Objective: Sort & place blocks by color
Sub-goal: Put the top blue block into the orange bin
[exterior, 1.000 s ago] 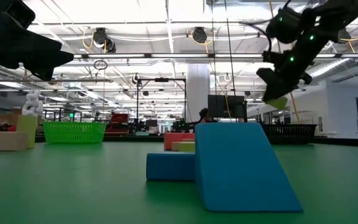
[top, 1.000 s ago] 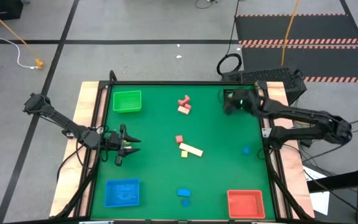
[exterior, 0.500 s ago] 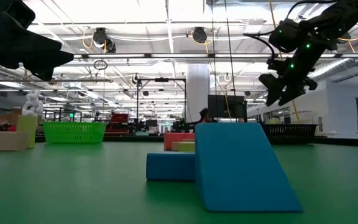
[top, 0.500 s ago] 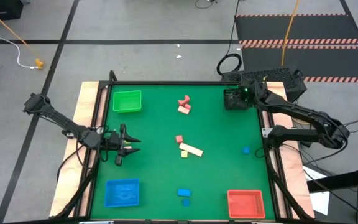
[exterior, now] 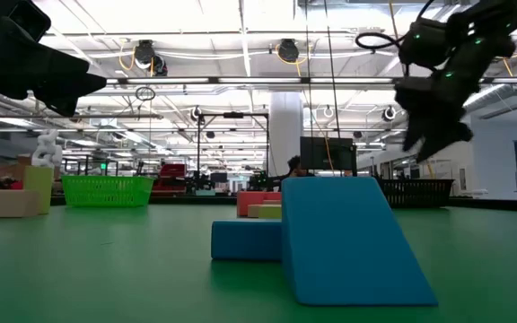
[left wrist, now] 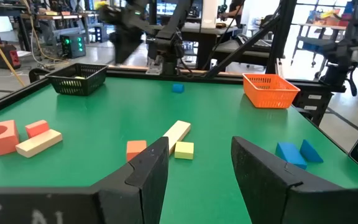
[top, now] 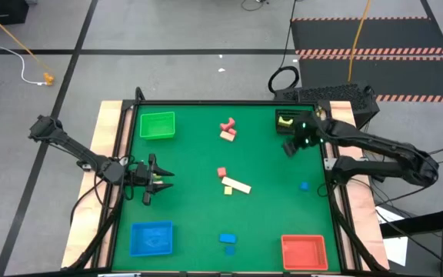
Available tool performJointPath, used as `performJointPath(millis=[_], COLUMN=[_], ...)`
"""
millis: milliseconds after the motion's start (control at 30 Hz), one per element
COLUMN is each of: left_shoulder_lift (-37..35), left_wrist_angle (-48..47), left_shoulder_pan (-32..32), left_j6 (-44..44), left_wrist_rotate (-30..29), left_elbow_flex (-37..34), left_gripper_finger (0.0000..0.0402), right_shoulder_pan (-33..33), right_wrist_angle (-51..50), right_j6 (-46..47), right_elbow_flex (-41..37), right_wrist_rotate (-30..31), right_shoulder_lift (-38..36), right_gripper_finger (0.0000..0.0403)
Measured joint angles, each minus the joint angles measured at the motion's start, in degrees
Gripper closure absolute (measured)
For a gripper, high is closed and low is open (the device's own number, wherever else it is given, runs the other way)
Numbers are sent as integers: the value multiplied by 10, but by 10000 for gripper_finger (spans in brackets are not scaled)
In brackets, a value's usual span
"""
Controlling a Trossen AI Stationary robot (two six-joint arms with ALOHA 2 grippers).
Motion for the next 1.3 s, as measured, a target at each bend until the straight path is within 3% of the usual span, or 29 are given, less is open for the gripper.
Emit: performJointPath(millis=[267,600,833,1100,1300], left_shoulder_lift=[0,0,0,0,0], left_wrist_angle=[0,0,0,0,0], left_shoulder_pan=[0,0,0,0,0], left_j6=[0,0,0,0,0], left_wrist_rotate=[0,0,0,0,0], left_elbow_flex=[0,0,0,0,0], left_gripper_finger=[224,224,224,224,224], right_shoulder_pan=[181,333,383,389,389], right_wrist_angle=[-196,-202,-195,-196,-166], right_j6=[116,184,201,208,226], right_elbow_flex=[0,-22,-29,-31,-32], right_wrist_rotate=[83,82,44,27,-44], right_shoulder_lift=[-9,73,127,114,104], right_gripper_finger=[175,175,174,174,174])
